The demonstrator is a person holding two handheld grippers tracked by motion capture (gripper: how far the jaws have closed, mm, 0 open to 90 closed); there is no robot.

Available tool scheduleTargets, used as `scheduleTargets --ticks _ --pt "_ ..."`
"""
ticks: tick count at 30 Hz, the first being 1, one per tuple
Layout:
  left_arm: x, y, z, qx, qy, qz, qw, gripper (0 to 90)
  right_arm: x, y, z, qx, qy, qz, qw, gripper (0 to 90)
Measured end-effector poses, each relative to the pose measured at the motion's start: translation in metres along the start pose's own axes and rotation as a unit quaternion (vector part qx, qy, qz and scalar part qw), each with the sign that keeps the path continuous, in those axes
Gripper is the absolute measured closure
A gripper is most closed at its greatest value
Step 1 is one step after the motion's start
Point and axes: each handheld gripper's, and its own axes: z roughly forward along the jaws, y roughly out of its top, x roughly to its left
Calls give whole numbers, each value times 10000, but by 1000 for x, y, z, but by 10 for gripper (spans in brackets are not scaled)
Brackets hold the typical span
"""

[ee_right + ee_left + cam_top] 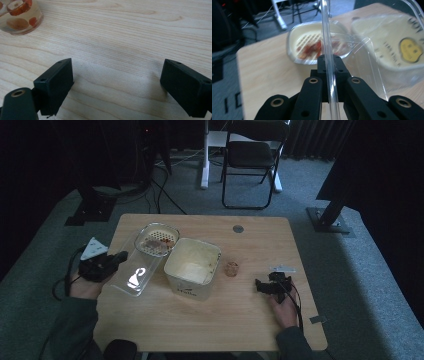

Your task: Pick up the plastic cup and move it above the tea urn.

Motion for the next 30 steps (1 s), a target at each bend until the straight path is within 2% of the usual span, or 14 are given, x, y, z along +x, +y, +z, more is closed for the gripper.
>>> scheduleTargets --ticks 1,2,3,7,8,11,14,15,16,18,23,25,26,30 --pt "0 0 0 0 0 0 10000 877 0 0 0 0 0 0 10000 109" --pt "-11 14 15 -36 -218 109 9997 876 0 0 0 -1 -1 4 10000 109" --pt "-15 18 19 -31 -296 152 9994 876 0 0 0 -2 0 3 10000 109" --pt "-25 29 33 1 -475 251 9986 876 0 0 0 -2 -1 0 10000 109" --pt "-31 36 40 33 -599 320 9977 876 0 0 0 -3 -1 -1 10000 109" --pt "-39 44 52 89 -776 332 9964 868 0 0 0 4 1 -1 10000 109" --pt "-44 47 62 25 -994 342 9945 694 0 0 0 3 0 1 10000 109" --pt "-44 47 62 25 -994 342 9945 645 0 0 0 4 2 1 10000 109" --pt "-43 48 63 -89 -1033 195 9944 607 0 0 0 5 1 -1 10000 109" --pt "-39 49 62 -207 -1131 51 9934 599 0 0 0 5 1 0 10000 109" --pt "-32 48 55 -395 -1037 -102 9938 581 0 0 0 4 1 3 10000 110" --pt "-30 48 53 -469 -1048 -138 9933 572 0 0 0 2 2 9 10000 109" --pt "-27 48 48 -605 -1039 -178 9926 562 0 0 0 4 1 3 10000 109" --pt "-23 48 42 -733 -1004 -221 9920 553 0 0 0 3 0 3 10000 110"
